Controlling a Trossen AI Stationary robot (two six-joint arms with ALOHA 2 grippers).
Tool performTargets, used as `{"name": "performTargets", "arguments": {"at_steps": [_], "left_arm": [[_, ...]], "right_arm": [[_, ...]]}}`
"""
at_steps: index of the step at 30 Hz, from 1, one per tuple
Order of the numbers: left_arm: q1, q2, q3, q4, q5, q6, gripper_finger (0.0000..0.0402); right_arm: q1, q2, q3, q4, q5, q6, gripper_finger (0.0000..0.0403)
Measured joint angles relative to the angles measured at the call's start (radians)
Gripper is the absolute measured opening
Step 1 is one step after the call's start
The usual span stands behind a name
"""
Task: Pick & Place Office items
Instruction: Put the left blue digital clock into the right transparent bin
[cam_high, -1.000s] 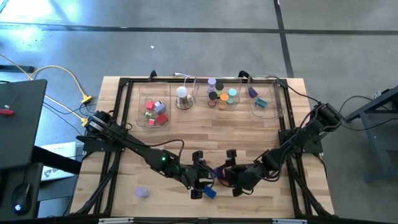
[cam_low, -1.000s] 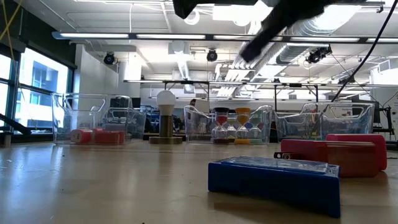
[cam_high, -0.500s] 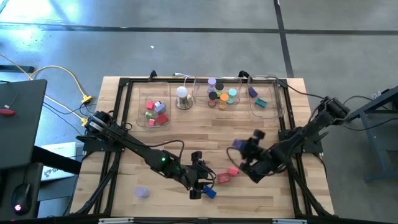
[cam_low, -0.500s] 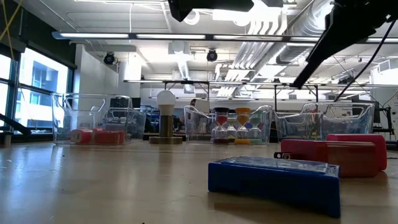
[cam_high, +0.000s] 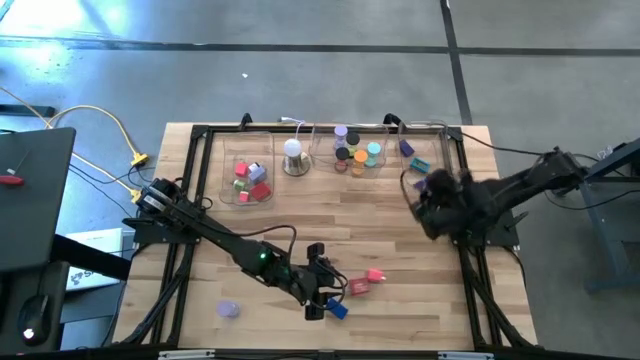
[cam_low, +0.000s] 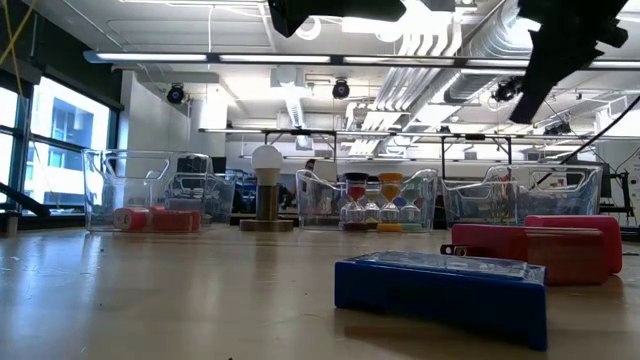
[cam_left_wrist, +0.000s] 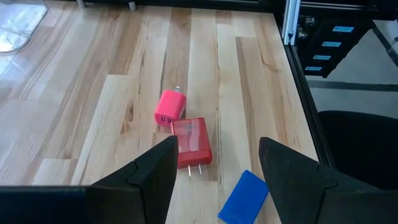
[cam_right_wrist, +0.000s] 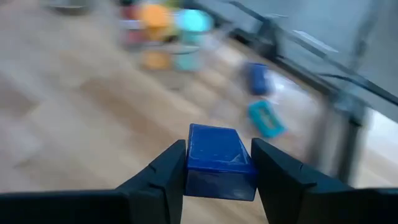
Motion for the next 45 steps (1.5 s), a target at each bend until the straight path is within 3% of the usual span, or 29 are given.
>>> {"name": "performTargets", "arguments": {"at_steps": [7,16,26,30,38,45], "left_arm": [[0.000,0.000,0.000,-0.001,0.000,0.000,0.0218],[0.000,0.000,-0.001,-0.002,0.000,0.000,0.0218],[0.000,0.000,-0.002,-0.049,-0.001,0.000,0.0218],[0.000,0.000,-0.002,-0.048,-0.001,0.000,0.0218],[0.009,0.000,-0.002,-0.040,-0.001,0.000,0.0218],[0.014,0.000,-0.002,-0.029,-0.003,0.000,0.0218]], "right_arm": [[-0.230,-0.041,0.000,-0.012,-0.024,-0.095,0.0147],[-0.486,-0.008,0.000,0.126,-0.127,-0.332,0.0148],[-0.651,-0.003,-0.188,0.403,-0.285,-0.536,0.0148],[-0.726,-0.003,-0.253,0.515,-0.393,-0.601,0.0148],[-0.857,0.015,-0.279,0.549,-0.536,-0.623,0.0148],[-0.963,0.135,-0.279,0.561,-0.665,-0.659,0.0148]]}}
